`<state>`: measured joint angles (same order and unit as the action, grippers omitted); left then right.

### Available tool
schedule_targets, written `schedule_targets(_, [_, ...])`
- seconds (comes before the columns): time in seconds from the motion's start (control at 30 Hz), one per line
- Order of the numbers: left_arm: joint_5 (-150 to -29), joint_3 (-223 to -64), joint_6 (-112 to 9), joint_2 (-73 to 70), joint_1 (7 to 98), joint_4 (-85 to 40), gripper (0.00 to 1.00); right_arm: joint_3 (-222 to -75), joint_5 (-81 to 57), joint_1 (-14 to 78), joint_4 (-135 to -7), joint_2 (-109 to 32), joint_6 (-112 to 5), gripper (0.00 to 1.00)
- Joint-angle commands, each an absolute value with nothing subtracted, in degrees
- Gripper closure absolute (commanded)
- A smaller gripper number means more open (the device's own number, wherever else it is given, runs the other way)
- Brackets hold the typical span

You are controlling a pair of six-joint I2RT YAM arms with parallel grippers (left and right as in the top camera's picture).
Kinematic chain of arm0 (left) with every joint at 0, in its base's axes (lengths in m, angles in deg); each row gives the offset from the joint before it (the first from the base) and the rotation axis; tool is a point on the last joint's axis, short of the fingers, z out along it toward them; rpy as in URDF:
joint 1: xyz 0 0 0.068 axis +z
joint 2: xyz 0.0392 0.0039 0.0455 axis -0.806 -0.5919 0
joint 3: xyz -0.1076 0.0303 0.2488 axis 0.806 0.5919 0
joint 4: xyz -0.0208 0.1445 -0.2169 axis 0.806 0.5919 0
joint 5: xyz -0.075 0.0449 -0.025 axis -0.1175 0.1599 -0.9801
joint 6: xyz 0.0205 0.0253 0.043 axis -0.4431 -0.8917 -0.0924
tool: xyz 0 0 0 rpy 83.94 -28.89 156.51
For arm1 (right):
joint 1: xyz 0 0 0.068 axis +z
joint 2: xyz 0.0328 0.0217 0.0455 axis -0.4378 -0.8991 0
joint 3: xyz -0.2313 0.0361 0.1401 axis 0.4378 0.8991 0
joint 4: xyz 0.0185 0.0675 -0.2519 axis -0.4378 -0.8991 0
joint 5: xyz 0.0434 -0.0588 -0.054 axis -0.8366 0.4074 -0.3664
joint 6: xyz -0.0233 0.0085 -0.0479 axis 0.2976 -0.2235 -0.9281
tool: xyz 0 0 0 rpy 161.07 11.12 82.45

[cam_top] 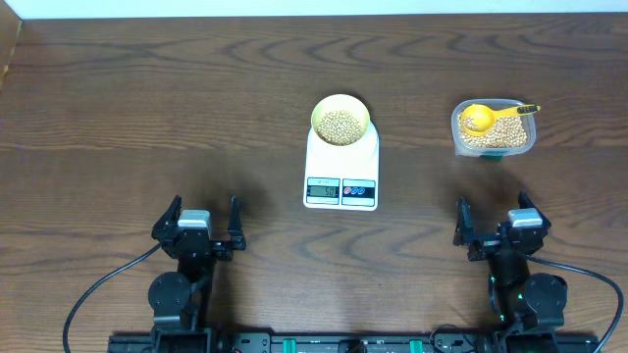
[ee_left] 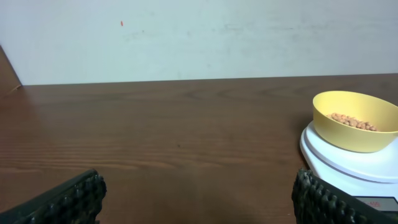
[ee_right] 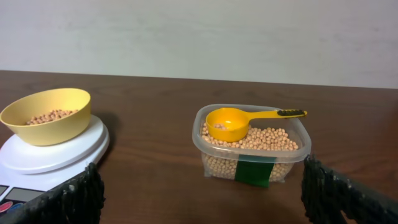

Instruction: Scoop item into bowl and weigh 50g on scale

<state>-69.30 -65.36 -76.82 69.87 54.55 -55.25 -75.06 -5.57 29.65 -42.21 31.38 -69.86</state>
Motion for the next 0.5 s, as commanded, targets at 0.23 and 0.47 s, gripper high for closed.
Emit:
schedule_targets(0.23, [-68.6, -64.2, -75.7, 70.4, 53.5, -53.5, 0.02, -74.9, -5.7, 29.5, -42.4, 31.8, -70.8, 0.01])
schedule_targets(0.47, [-68.6, -64.2, -75.7, 70.3, 53.5, -53.5, 0.02, -74.9, -5.7, 29.5, -42.4, 31.8, -70.8, 0.01])
